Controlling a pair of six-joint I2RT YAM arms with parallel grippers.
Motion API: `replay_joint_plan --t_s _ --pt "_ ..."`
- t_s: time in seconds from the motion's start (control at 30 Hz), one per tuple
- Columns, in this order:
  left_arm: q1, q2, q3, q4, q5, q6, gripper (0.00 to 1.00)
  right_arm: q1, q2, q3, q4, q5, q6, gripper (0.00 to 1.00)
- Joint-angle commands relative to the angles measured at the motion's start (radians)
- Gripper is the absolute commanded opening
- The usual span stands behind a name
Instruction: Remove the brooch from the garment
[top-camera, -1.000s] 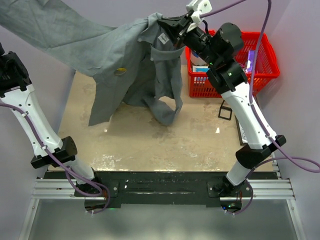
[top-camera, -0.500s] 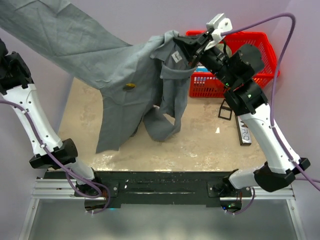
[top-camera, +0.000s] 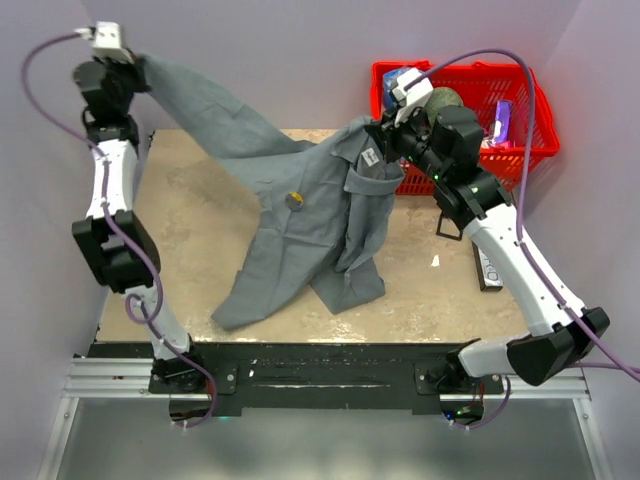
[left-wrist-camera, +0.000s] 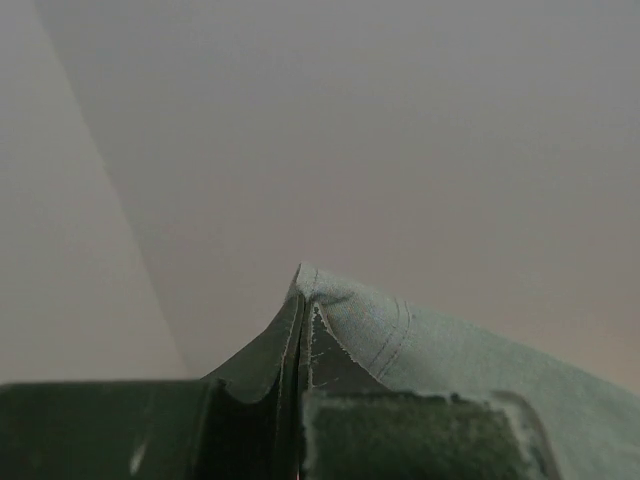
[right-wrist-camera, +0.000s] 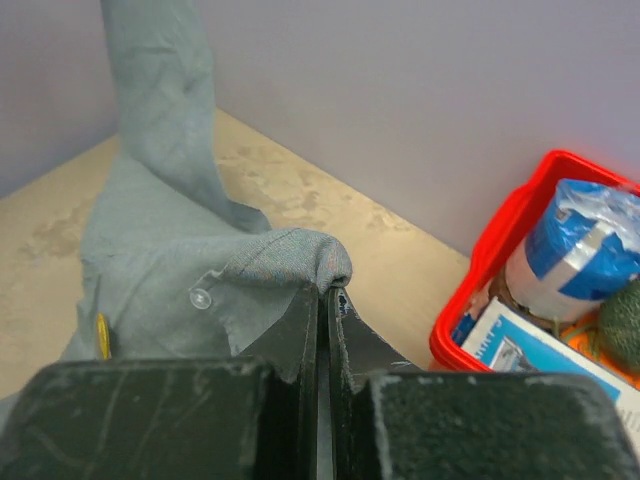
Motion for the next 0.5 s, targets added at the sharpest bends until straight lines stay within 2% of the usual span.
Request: replay_joint_plan --t_s 0.0,0.07,0.1,0.17,0.2,0.3,0.33,0.37,0.4,0.47 --pt "-0.08 0.131 0.039 -0.009 0.024 0.044 0.0 -0.049 0.025 0.001 0.037 0.045 0.025 0.0" --pt "-0.113 0.212 0.105 -0.018 0.018 0.103 0.0 -0.075 0.058 0.004 0.043 0.056 0.043 0.0" --pt "-0.123 0.226 0.112 -0.031 0.019 0.155 0.04 -0.082 0.072 0.006 0.041 0.059 0.048 0.0" --pt "-0.129 0.214 0.106 -0.098 0.07 0.161 0.37 -0.089 0.103 0.01 0.044 0.058 0.051 0.0" --pt "-0.124 0.197 0.078 -0.141 0.088 0.154 0.58 -0.089 0.112 0.015 0.044 0.056 0.051 0.0" --pt "-0.092 0.076 -0.098 -0.358 0.212 0.143 0.69 -0.09 0.144 0.02 0.052 0.038 0.063 0.0" --pt "-0.077 0.001 -0.164 -0.452 0.348 0.141 0.69 -0.09 0.15 0.015 0.064 0.033 0.071 0.0" --pt "-0.048 -0.034 -0.3 -0.5 0.414 0.149 0.7 -0.089 0.158 0.01 0.069 0.032 0.074 0.0" --pt "-0.04 -0.071 -0.365 -0.623 0.514 0.211 0.7 -0.089 0.163 0.007 0.07 0.029 0.077 0.0" --pt "-0.031 -0.146 -0.5 -0.789 0.567 0.343 0.69 -0.089 0.173 0.009 0.066 0.016 0.084 0.0"
